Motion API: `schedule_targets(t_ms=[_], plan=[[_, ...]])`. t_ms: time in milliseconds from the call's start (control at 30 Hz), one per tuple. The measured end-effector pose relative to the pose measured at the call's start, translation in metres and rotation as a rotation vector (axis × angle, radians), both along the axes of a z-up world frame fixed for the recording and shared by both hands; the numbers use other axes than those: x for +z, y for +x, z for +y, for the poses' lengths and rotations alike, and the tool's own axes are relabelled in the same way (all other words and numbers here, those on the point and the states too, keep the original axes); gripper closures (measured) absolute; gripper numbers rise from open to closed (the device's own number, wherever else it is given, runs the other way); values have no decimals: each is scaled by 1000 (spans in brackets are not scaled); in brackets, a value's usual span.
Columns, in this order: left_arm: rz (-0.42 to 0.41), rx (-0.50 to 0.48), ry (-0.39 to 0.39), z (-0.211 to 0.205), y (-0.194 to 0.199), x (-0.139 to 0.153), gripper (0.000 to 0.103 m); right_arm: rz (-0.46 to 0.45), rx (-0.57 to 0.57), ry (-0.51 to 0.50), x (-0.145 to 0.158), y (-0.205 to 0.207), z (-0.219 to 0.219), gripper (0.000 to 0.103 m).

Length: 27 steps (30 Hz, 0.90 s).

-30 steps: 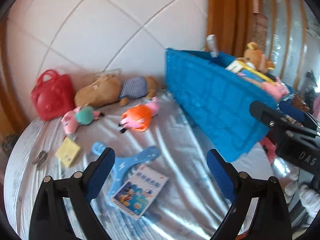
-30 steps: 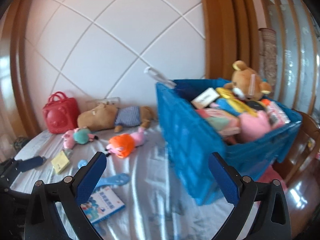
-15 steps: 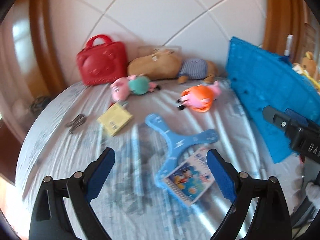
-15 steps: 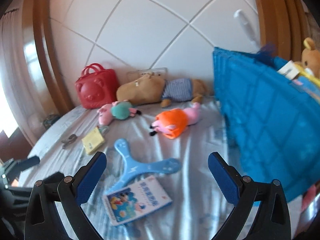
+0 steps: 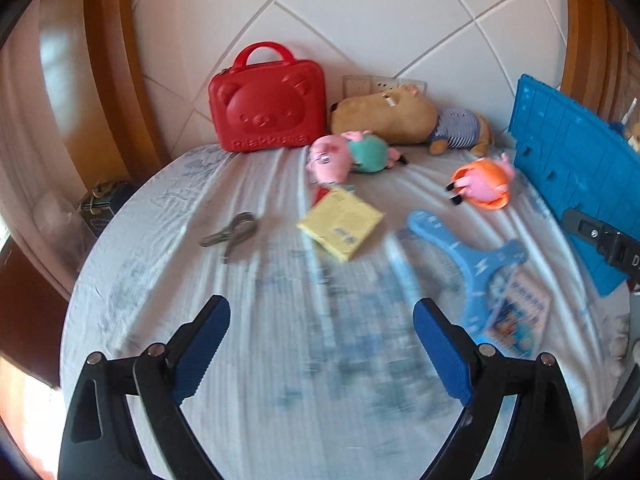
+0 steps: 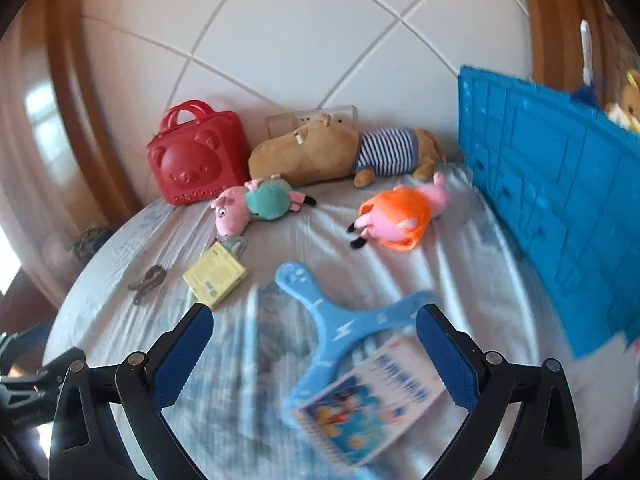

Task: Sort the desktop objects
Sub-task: 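Grasp the silver spring clamp with left tool while right tool grasps the red-green medicine box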

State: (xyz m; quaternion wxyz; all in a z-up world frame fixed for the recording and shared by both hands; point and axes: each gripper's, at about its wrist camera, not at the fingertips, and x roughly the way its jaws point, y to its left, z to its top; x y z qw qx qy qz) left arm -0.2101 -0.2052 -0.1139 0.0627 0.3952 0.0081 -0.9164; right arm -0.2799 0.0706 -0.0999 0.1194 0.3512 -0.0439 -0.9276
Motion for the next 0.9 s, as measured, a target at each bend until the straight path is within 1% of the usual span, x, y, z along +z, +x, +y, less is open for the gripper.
schedule_targets(t_ms=[100,200,233,333,433,567,600,733,900], plan=[[-41,-1,-15,-35,-5,-11,9,-24,-35,6,-10,7,-34,0],[-57,10,-6,-66,-9,-17,9,-67,-28,11,-20,5,-65,0],[-58,17,-3,-75,-11,-19,9,-69,-24,18,-22,3,-72,0],[-60,64,0,-101,-18,-24,9,-69,14,28,-26,-9,-101,0],[-88,101,-9,-119,-26,-32,9,-82,57,25,-34,-27,-123,0],[-95,142,-2,-143,-45,-42,9,-114,129,33,-45,-54,-154,0],[-105,146,-1,-148,-53,-46,9,-117,133,46,-48,-60,-159,0],[-133,128,3,-162,-81,-58,9,-146,133,67,-58,-87,-177,0],[-167,59,9,-175,-128,-74,9,-168,97,74,-64,-124,-198,0]])
